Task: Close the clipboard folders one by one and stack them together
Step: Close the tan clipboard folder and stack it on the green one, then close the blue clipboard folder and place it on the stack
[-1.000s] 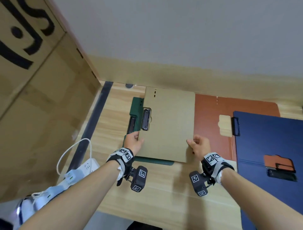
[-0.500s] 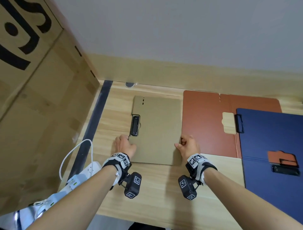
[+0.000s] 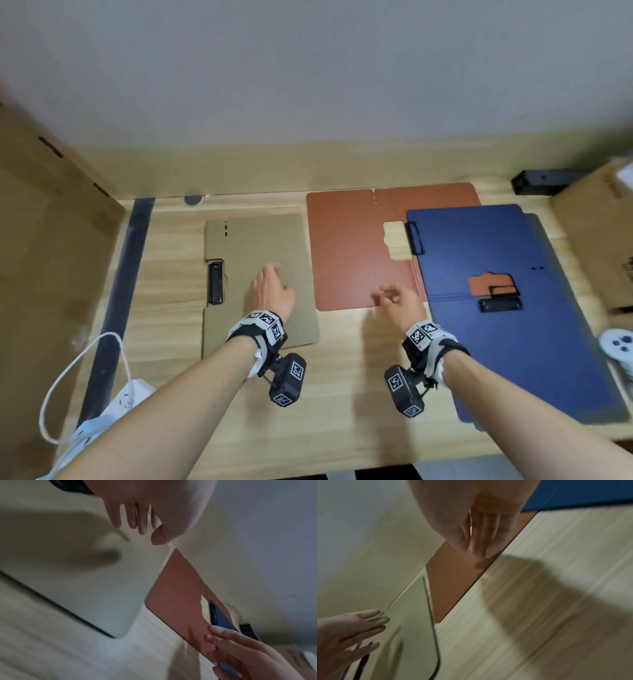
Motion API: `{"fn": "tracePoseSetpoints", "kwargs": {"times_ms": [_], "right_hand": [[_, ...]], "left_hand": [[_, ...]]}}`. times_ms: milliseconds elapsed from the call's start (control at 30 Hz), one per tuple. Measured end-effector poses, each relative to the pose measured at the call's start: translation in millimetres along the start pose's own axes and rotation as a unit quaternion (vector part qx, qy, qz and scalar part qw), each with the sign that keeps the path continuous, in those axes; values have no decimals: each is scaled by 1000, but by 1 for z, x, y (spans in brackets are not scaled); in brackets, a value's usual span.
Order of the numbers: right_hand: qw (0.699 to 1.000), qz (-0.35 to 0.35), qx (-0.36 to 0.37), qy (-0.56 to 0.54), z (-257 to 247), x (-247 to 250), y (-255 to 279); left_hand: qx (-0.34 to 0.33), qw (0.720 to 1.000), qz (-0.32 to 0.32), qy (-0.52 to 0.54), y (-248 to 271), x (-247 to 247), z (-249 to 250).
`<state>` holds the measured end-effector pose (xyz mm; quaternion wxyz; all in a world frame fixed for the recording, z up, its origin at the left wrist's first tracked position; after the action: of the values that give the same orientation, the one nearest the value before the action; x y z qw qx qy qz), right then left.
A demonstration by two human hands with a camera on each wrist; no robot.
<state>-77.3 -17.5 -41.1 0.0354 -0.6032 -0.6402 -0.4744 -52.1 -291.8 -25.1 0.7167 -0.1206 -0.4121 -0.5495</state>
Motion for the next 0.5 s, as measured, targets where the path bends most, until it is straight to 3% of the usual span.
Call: {"fn": "tracePoseSetpoints", "kwargs": {"times_ms": [167,500], "right_hand": [[997,57,-43,-11,64,73,-3],[987,120,-104,-38,171,178,-17]], "left_hand": [[-38,994,-75,64,12,-56,65],[-92,976,-192,44,36,-166,151]]}}
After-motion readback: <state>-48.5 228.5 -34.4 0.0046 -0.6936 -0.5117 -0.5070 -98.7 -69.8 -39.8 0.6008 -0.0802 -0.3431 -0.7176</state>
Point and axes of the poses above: each hand's wrist, its own y-axis away from the middle knuckle, its own x-axis out of the back of the hand, z = x × y, the point moved 4 cm from there along -y, towards the middle knuckle, and after that the axes turned 8 degrees about -x, right-handed, at the moved point
